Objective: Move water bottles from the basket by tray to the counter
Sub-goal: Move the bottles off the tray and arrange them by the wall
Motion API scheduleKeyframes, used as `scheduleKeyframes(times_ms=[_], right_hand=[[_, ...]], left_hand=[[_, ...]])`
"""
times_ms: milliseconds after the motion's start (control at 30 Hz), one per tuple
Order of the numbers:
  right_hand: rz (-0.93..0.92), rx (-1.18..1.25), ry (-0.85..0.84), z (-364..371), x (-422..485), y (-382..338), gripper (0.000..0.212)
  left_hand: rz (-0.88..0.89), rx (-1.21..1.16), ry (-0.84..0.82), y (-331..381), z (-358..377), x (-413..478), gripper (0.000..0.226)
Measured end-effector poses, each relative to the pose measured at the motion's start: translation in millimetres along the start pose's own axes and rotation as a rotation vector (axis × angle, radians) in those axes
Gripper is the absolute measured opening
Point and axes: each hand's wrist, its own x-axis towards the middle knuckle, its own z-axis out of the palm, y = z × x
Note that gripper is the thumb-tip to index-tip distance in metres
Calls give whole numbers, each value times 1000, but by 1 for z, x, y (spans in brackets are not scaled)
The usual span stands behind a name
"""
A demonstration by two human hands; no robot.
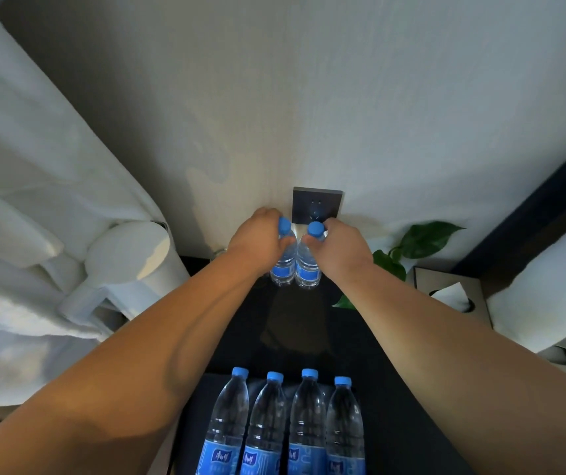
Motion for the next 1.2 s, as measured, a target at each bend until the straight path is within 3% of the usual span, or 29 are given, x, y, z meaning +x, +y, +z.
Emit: scheduleKeyframes(times_ms=[200,333,500,667,800,1033,1200], right_hand=[[-18,14,3,-9,-29,7,30],[-96,-60,-122,0,-74,21,28],[-21,-207,-390,29,-130,38,31],[23,-341,-544,47,-167,51,37],[50,-378,-603,56,-182,55,44],[128,-478,-649,59,-172,38,54],[173,-528,-682,76,-164,25,42]], left_hand=[[-32,25,26,-9,-5,-43,61],[-62,21,-69,-21,6,-94,41],[-103,141,-296,-37,34,-154,37],[-80,180,-355,-44,56,-199,37],[-82,216,-366,-36,66,-218,36],[-223,302,-565,-17,79,-202,49],[-232,310,-577,-8,93,-193,36]])
